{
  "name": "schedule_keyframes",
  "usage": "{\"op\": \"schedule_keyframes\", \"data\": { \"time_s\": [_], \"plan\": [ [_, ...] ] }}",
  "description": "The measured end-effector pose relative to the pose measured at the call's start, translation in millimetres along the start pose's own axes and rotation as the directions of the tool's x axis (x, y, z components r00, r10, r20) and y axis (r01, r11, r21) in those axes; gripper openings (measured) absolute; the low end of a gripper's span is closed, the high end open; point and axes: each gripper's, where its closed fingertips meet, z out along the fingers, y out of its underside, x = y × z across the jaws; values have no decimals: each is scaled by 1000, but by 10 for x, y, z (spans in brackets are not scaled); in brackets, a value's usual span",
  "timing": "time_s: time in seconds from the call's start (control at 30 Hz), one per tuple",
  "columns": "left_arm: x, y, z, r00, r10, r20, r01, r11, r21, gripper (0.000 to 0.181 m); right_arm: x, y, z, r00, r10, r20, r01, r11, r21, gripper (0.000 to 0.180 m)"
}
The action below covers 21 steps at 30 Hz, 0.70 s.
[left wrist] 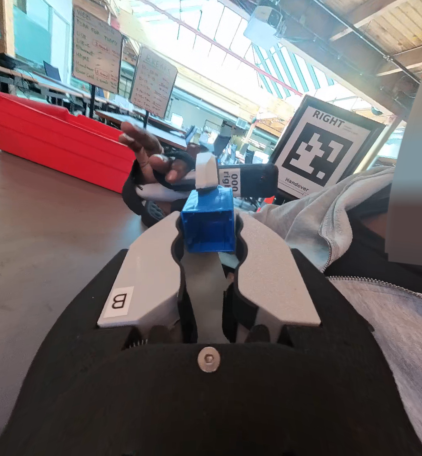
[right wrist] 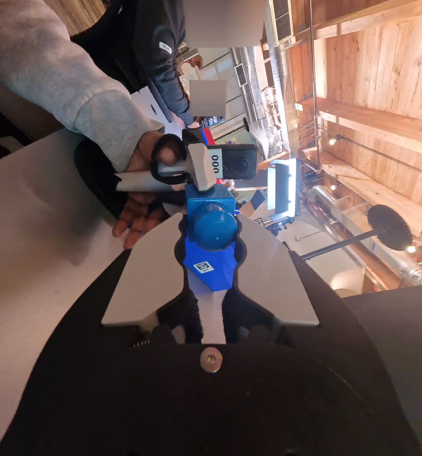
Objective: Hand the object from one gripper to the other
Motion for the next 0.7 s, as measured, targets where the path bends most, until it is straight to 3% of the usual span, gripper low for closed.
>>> {"op": "schedule_keyframes", "data": {
  "time_s": [0.07,0.13,0.2,0.3,0.4,0.5,0.6,0.7],
  "plan": [
    [0,-100,-19,996,80,38,-82,993,79,60,31,-14,-11,996,89,6,-90,996,18,36],
    [-2,-205,-43,947,290,137,-309,940,143,72,109,-16,-34,970,241,8,-241,969,46,36],
    [-79,-209,-41,801,531,277,-560,828,30,80,177,-2,-57,890,453,50,-456,887,75,36],
    [-179,-183,-34,507,781,364,-781,595,-189,82,213,58,-86,607,776,169,-792,608,50,37],
    [-259,-160,-39,323,871,370,-836,446,-319,82,160,93,-94,305,915,265,-943,329,-47,36],
    [-270,-164,-44,205,912,354,-860,341,-381,76,69,119,-80,84,950,302,-978,136,-155,36],
    [-307,-79,-21,137,946,295,-856,263,-446,64,-10,141,-70,-33,951,308,-973,39,-226,36],
    [-356,-3,-6,89,967,240,-841,203,-502,48,-66,160,-62,-65,953,295,-964,16,-264,36]
  ]
}}
